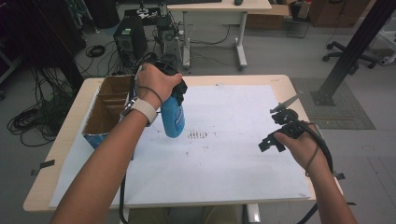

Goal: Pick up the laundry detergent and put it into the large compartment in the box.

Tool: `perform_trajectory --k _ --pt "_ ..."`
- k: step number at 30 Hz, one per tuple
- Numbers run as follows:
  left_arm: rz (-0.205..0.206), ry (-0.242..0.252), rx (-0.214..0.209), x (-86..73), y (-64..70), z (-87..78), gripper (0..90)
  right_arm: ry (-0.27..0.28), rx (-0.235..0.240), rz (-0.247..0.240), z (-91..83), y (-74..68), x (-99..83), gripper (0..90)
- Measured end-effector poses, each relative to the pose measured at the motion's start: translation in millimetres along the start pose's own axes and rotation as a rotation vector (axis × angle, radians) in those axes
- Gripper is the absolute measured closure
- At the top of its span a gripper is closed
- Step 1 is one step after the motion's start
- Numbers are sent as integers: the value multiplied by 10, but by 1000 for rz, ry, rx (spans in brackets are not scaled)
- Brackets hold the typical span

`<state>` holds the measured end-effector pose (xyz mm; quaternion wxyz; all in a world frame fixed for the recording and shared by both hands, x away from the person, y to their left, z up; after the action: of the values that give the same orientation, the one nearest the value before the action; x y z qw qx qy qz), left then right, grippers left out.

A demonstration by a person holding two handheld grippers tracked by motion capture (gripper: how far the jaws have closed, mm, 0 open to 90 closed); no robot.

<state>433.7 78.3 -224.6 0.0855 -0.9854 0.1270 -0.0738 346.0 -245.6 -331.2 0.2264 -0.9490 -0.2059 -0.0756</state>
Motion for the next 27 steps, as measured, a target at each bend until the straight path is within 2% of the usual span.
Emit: perform_trajectory --k 13,27 --pt "2 4 -5 -51 -76 -185 376 6 -3 -11 -14 -36 36 93" --pt "-7 16 -1 -101 -203 -465 376 7 -1 -13 -7 -39 47 93"
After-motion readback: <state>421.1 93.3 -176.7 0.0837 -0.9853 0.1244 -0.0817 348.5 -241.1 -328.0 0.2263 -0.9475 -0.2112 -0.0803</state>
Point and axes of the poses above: each handheld gripper's, and its own axes: z roughly forward along the jaws, x roughly out of its top, y roughly to its right, the point moved 3 cm from there along z, roughly forward along the jaws, and after that the axes turned 15 degrees about x, right-handed, at the moved point
